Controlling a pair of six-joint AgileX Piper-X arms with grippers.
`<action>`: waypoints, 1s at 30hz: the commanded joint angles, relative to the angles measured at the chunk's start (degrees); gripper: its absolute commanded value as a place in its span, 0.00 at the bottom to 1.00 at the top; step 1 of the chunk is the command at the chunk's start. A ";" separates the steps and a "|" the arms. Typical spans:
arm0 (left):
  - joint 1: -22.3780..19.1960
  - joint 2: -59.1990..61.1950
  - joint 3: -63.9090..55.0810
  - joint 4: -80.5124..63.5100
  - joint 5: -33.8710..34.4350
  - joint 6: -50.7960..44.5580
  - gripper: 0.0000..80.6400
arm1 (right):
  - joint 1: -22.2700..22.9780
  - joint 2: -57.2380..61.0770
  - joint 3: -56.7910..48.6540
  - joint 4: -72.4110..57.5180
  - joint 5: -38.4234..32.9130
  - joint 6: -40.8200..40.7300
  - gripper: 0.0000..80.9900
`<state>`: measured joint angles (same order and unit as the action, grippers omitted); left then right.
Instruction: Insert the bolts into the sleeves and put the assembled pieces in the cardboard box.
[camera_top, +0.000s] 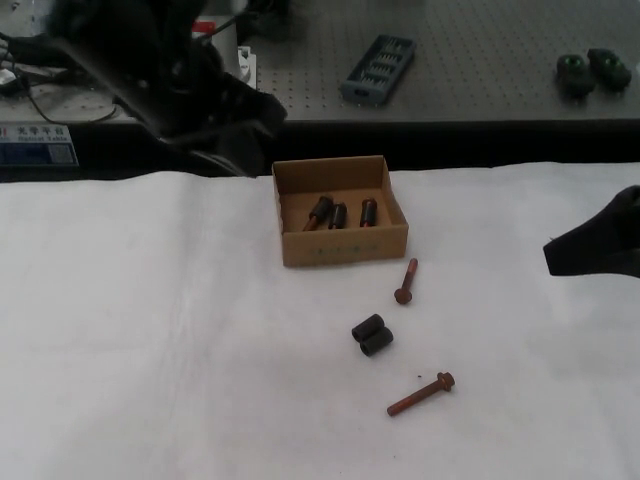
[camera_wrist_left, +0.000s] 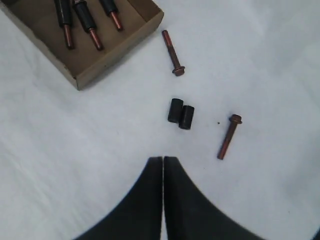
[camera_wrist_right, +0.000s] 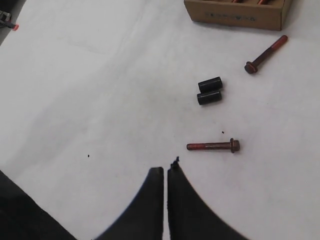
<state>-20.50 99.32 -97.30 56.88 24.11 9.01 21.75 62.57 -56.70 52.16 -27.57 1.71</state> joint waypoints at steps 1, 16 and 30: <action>-0.30 -8.65 8.67 0.97 -0.97 0.40 0.01 | -0.35 -1.03 -0.08 2.53 0.07 -0.53 0.03; -0.30 -55.62 58.02 -16.53 -0.95 -10.67 0.01 | -0.35 -1.14 -0.08 5.84 -0.05 0.25 0.03; -0.30 -68.39 62.04 -16.74 -1.15 -11.65 0.01 | -0.35 -1.14 -0.08 5.84 -0.05 4.76 0.03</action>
<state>-20.60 31.35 -35.34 40.49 23.36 -1.50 21.75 62.03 -56.70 58.03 -27.42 4.80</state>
